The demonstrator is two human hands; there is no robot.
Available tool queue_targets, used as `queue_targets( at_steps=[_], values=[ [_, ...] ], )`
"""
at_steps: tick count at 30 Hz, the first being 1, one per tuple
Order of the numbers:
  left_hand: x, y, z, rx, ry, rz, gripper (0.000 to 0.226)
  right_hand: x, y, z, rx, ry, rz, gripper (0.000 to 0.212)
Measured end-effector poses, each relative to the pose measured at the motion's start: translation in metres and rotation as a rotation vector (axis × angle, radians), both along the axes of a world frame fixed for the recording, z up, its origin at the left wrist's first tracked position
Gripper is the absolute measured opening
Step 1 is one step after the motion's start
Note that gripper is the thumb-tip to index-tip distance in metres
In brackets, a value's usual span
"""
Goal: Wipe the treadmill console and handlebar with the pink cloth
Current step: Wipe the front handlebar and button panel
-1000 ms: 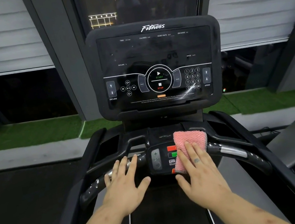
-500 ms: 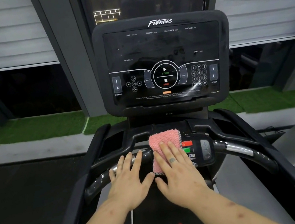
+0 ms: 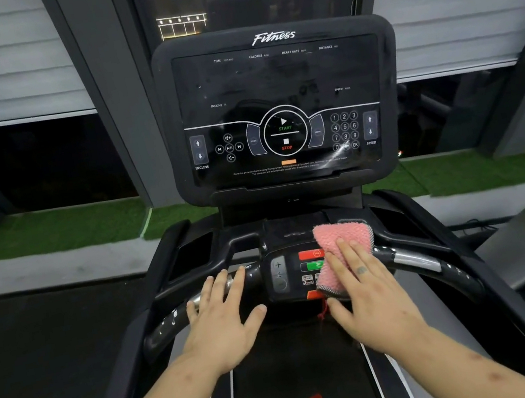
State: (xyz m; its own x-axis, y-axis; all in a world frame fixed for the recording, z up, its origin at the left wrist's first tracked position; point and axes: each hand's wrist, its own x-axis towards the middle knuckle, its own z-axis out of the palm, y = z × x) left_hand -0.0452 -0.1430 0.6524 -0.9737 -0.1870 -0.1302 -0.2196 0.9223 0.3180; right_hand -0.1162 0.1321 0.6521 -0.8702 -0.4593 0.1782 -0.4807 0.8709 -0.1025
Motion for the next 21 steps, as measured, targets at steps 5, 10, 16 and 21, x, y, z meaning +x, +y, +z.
queue_targets(
  at_steps=[5,10,16,21],
  values=[
    [-0.001,0.001,0.0,-0.005,-0.007,0.004,0.079,0.007,0.002,-0.008,-0.026,-0.026,-0.064,0.088],
    [-0.001,0.001,-0.001,-0.005,-0.002,0.014,0.079,0.018,-0.014,-0.012,-0.003,-0.04,-0.034,0.088],
    [-0.001,0.002,-0.002,-0.008,0.007,0.022,0.08,0.027,-0.042,-0.02,-0.004,-0.015,0.027,0.09],
    [-0.002,0.003,-0.003,-0.013,0.009,0.023,0.08,0.031,-0.062,-0.021,0.034,-0.013,0.079,0.091]
  ],
)
